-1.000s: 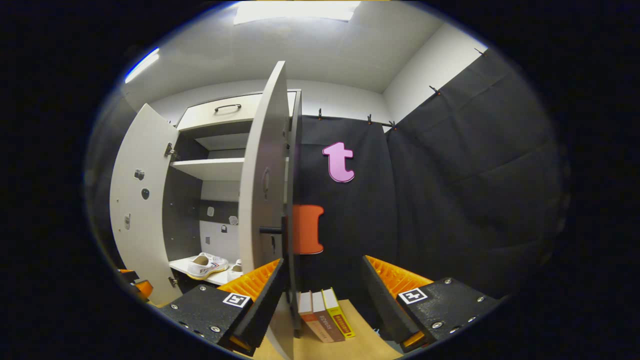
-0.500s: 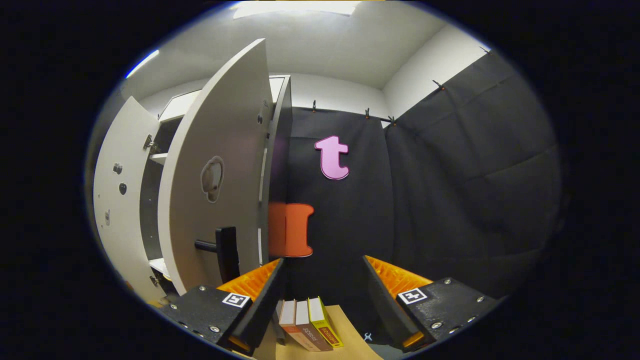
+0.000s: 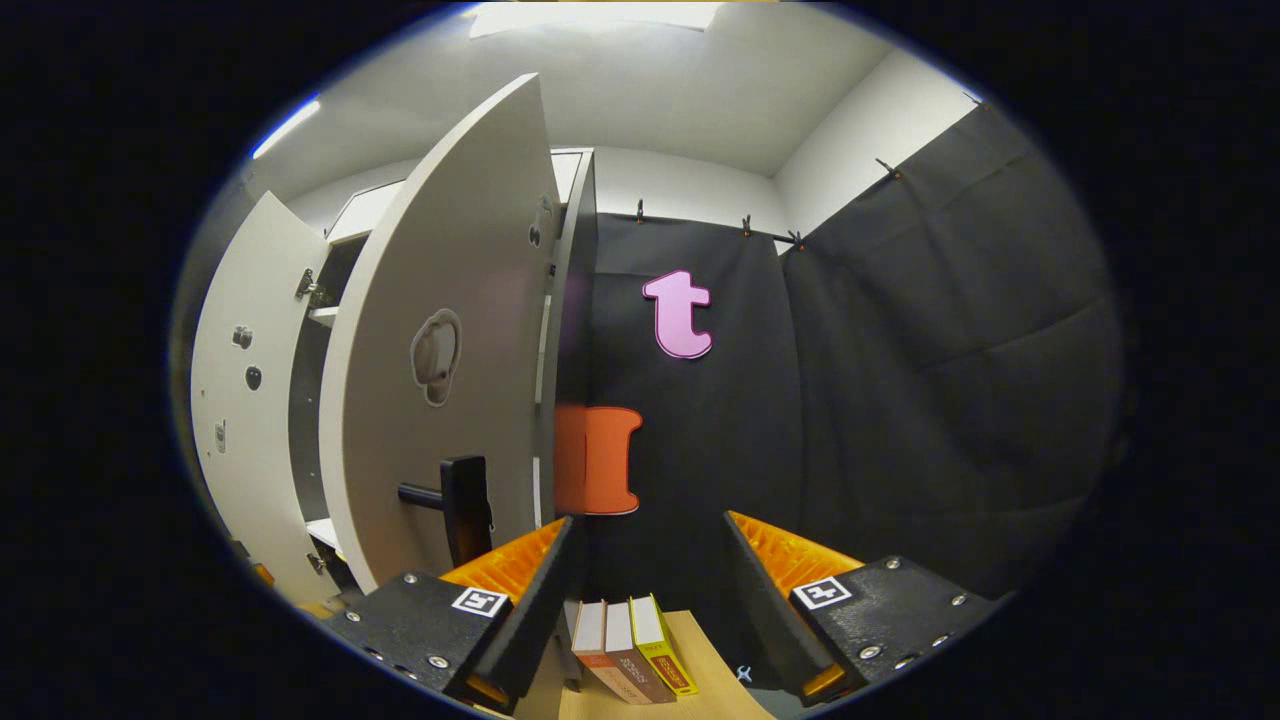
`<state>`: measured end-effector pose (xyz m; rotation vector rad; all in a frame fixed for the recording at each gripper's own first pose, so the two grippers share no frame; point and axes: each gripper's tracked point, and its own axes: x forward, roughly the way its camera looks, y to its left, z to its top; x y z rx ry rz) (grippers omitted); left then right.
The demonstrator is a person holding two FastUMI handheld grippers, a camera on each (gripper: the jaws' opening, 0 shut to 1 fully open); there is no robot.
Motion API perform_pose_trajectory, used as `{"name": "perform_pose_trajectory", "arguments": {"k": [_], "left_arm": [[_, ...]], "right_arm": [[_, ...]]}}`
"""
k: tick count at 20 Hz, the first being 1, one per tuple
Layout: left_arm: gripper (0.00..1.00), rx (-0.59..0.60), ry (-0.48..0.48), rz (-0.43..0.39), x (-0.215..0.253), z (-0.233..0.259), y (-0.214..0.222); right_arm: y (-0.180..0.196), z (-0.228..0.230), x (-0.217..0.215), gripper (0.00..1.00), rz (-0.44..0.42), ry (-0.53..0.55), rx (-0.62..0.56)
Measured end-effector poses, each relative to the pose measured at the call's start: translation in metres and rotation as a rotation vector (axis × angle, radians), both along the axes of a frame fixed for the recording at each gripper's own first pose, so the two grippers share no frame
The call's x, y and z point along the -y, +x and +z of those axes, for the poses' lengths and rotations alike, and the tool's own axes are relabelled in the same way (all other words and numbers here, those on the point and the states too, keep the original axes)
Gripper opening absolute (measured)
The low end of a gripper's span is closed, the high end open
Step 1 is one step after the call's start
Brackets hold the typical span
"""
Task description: Grab one shoe with the right hand and put it into the shoe cabinet, grab the other shoe with the left hand and put it into the shoe cabinet; then close the right door with the right hand and the left door with the left hand.
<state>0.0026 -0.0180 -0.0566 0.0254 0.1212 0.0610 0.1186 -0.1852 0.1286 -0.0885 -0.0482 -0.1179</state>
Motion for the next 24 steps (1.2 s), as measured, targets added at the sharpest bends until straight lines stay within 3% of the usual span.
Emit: {"name": "perform_pose_trajectory", "arguments": {"k": [1, 9, 18, 24], "left_arm": [[0.97, 0.005, -0.003, -0.003, 0.0, 0.002, 0.001], [0.97, 0.001, -0.006, -0.005, -0.009, -0.002, 0.001], [0.97, 0.002, -0.009, 0.043, -0.037, -0.002, -0.002], [0.97, -0.005, -0.007, 0.083, -0.054, -0.004, -0.012]], "right_arm": [[0.0, -0.001, -0.005, 0.88, 0.009, 0.002, -0.002], [0.008, -0.005, -0.064, 0.88, 0.106, 0.003, -0.029], [0.02, -0.009, -0.111, 0.87, 0.172, 0.007, -0.047], [0.043, -0.02, -0.166, 0.88, 0.273, 0.014, -0.058]]}}
